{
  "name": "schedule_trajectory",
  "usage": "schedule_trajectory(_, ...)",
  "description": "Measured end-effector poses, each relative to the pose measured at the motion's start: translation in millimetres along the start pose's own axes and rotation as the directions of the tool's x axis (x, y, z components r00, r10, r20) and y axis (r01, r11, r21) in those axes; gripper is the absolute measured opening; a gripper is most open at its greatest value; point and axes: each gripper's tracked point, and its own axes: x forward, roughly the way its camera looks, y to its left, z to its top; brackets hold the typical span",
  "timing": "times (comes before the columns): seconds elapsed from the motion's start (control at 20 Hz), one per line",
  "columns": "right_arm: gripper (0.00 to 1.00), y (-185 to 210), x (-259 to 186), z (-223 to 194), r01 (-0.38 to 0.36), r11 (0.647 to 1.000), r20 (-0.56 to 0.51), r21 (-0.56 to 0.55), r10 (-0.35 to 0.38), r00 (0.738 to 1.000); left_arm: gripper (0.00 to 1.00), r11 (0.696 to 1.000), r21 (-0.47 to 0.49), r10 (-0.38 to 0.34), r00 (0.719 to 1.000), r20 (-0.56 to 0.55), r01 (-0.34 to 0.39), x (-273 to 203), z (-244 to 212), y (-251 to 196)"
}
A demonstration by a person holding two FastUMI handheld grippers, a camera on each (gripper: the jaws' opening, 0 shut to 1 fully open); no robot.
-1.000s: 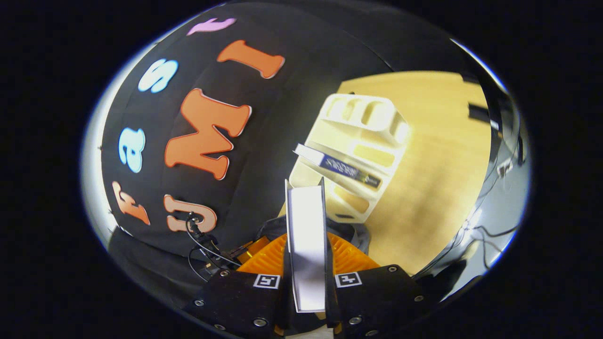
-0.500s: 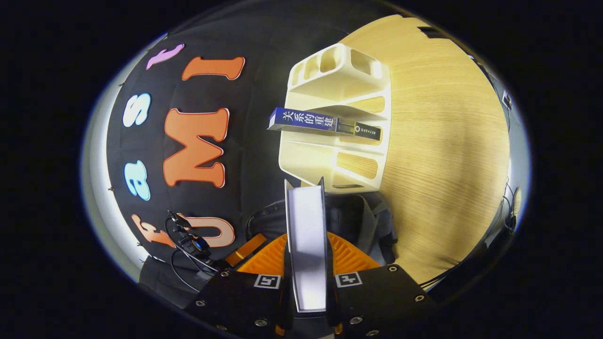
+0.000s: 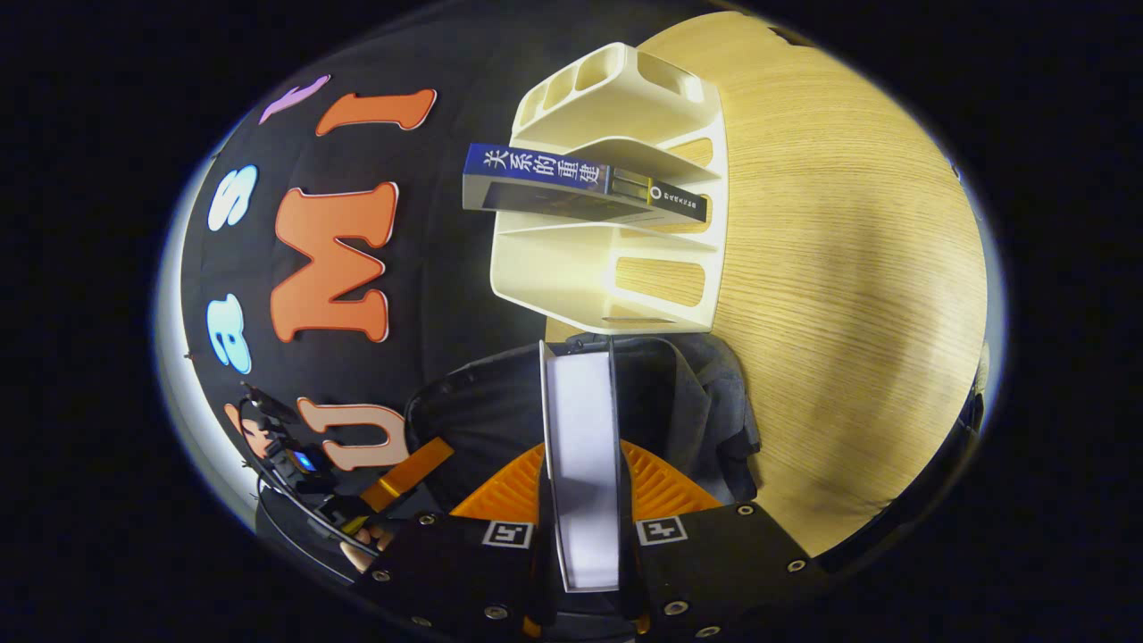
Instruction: Open the schoolbag, grab two books from the bookshelf and put them into the schoolbag.
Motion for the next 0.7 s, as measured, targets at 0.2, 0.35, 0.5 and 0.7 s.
schedule_trajectory(0.2, 0.28, 14.8, 39.8, -8.2, -0.009, 1.000, -0.020, 0.015, 0.009, 1.000, 0.01, 1.000, 0.001, -0.008, 1.000, 0.000, 0.008, -3.2, -0.8, -5.9)
schedule_trajectory(0.35, 0.28, 18.3, 67.0, -19.6, 0.026, 1.000, -0.028, -0.007, -0.026, 0.999, 0.01, 1.000, 0.002, -0.010, 1.000, 0.001, 0.010, -5.5, 0.1, -10.5)
schedule_trajectory(0.5, 0.28, 21.1, 89.1, -23.8, 0.044, 0.999, -0.009, 0.014, -0.043, 0.999, 0.01, 1.000, 0.003, -0.029, 1.000, 0.005, 0.029, -6.3, 1.6, -16.1)
schedule_trajectory(0.7, 0.28, 20.0, 113.1, -27.4, 0.072, 0.997, 0.015, 0.036, -0.072, 0.997, 0.01, 0.999, 0.023, -0.034, 0.999, 0.006, 0.034, -5.7, 4.2, -17.8)
